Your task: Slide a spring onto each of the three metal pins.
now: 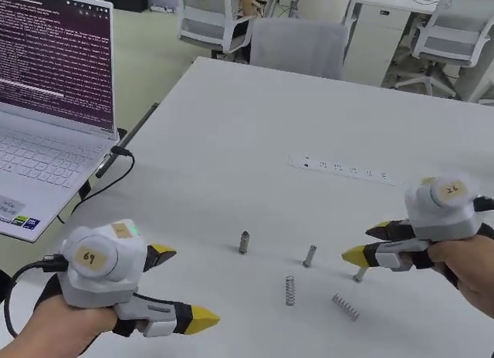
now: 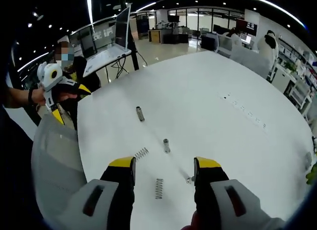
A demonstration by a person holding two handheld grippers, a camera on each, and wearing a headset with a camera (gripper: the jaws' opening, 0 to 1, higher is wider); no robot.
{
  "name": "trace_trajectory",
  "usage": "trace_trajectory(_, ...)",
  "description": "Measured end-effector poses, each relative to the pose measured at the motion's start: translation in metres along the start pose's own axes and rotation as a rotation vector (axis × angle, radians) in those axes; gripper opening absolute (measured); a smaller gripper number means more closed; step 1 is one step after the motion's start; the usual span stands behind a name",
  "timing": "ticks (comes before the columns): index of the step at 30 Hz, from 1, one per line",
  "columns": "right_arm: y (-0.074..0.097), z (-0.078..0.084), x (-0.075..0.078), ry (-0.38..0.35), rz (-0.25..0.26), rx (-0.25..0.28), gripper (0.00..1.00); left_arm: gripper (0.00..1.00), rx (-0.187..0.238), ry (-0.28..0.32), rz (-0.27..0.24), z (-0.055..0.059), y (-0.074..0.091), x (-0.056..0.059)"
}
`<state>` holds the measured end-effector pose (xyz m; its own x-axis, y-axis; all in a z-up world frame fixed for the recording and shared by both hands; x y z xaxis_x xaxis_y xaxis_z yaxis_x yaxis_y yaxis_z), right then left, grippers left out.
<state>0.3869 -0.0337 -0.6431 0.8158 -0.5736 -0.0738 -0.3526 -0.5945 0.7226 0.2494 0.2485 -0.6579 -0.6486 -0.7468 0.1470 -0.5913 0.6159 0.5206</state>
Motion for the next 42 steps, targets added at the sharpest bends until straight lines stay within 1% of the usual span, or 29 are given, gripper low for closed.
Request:
trace_trajectory(2,0.006,0.008,-0.001,-0.045,0.001,0.024,0.47,0.76,0.001,0.003,0.001,-0.001,0.0,0.0)
trace_trajectory(8,0.022,0.03,-0.005,-0.085,0.023,0.036,0.5,0.77,0.001,0.004,0.0,-0.002,-0.001,-0.001)
trace_trajectory(11,0.03,0.039,-0.006,-0.113,0.034,0.056,0.51,0.77,0.002,0.006,0.001,-0.003,-0.001,-0.002)
trace_trajectory(13,0.035,0.044,-0.006,-0.137,0.042,0.081,0.52,0.77,0.001,0.005,0.002,-0.004,-0.002,-0.001)
trace_trajectory(14,0.038,0.045,-0.004,-0.163,0.043,0.115,0.52,0.77,0.001,0.004,0.003,-0.004,-0.002,-0.001)
trace_trajectory(16,0.042,0.048,-0.005,-0.2,0.044,0.146,0.53,0.77,0.003,0.008,0.004,-0.005,-0.003,-0.002)
trace_trajectory(18,0.046,0.053,-0.006,-0.214,0.049,0.162,0.54,0.77,0.004,0.01,0.002,-0.006,-0.003,-0.002)
trace_trajectory(20,0.049,0.058,-0.009,-0.223,0.051,0.167,0.55,0.77,0.004,0.011,0.004,-0.007,-0.004,-0.001)
trace_trajectory(24,0.05,0.071,-0.012,-0.239,0.054,0.157,0.57,0.77,0.004,0.009,0.007,-0.009,-0.006,0.0)
trace_trajectory(27,0.052,0.076,-0.015,-0.249,0.056,0.162,0.59,0.77,0.001,0.01,0.009,-0.01,-0.007,0.001)
trace_trajectory(28,0.051,0.08,-0.011,-0.259,0.055,0.167,0.59,0.77,0.002,0.01,0.009,-0.01,-0.008,0.001)
trace_trajectory(29,0.051,0.082,-0.011,-0.263,0.055,0.169,0.6,0.77,0.003,0.011,0.008,-0.011,-0.008,0.001)
trace_trajectory(30,0.052,0.083,-0.016,-0.266,0.055,0.17,0.6,0.77,0.003,0.013,0.009,-0.011,-0.008,0.001)
trace_trajectory(32,0.052,0.088,-0.016,-0.273,0.049,0.169,0.62,0.77,0.003,0.013,0.01,-0.011,-0.009,0.001)
trace_trajectory(35,0.052,0.094,-0.02,-0.277,0.046,0.168,0.64,0.77,0.005,0.018,0.01,-0.012,-0.011,0.001)
trace_trajectory(42,0.053,0.106,-0.031,-0.285,0.038,0.166,0.67,0.77,0.001,0.022,0.011,-0.012,-0.013,0.007)
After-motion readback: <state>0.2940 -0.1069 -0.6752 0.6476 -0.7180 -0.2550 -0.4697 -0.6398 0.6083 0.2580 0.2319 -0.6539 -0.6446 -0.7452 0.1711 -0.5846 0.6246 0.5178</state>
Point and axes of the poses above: the centre of the closed fingertips' face, and the gripper's own axes: y roughly backward along the fingers, x roughly to its right, z roughly out of its underside, the point moved 5 cm from there along y, roughly backward along the fingers, and after that the axes turned 2 degrees about z, right-handed, at the moved point
